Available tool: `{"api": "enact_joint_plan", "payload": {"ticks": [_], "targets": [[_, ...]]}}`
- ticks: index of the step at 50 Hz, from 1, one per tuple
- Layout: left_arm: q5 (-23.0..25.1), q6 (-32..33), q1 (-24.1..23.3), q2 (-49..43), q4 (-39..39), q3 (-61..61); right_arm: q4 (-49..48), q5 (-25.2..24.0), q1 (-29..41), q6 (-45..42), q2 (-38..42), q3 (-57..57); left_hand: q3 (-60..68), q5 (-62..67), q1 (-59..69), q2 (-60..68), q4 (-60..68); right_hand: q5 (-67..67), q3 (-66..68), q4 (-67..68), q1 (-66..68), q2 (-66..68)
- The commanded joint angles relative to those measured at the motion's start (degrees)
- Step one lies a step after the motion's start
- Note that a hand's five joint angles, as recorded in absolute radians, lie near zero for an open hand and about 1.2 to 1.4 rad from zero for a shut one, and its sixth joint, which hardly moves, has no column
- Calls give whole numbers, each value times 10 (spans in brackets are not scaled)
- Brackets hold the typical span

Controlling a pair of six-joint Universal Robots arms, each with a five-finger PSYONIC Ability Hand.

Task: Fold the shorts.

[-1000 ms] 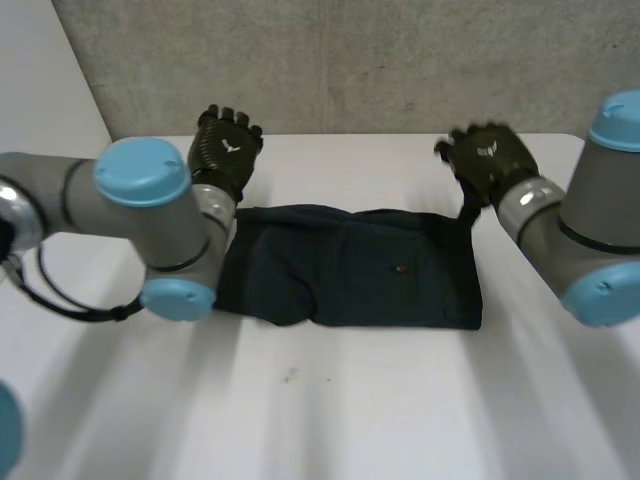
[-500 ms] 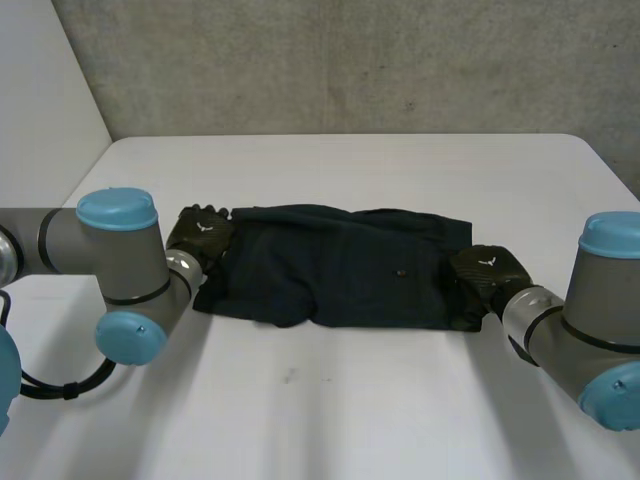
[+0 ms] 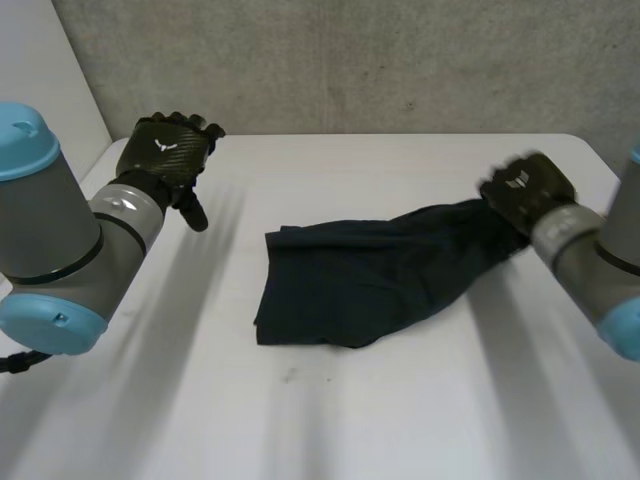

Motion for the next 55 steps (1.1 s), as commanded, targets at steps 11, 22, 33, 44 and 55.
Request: {"api": "enact_joint_plan", "payload": {"ticks": [11,22,33,44,55], "targets": [[-3,-68,0,7,5,23,-13,-199,269,-54,166,-133,-20,-26,-12,-13,-17,149,121,118,255,133],[-2,-112,-11,-31,2,79,-27,-153,215,181,105,-136,-16,-22,-8,-9,-14,-551,-579,-582,-445,-567],[-6,-112,-73,-95,0,116,-26,-32,103,368,56,-101,-11,-17,-3,-4,-9,-551,-579,-582,-445,-567],[-6,-112,-74,-101,0,112,0,-27,84,396,62,-155,-7,-14,0,-1,-5,-507,-534,-538,-401,-522],[-6,-112,-76,-99,-13,96,72,-39,27,379,66,-158,-9,-16,-2,-2,-7,-465,-492,-496,-359,-480]]}}
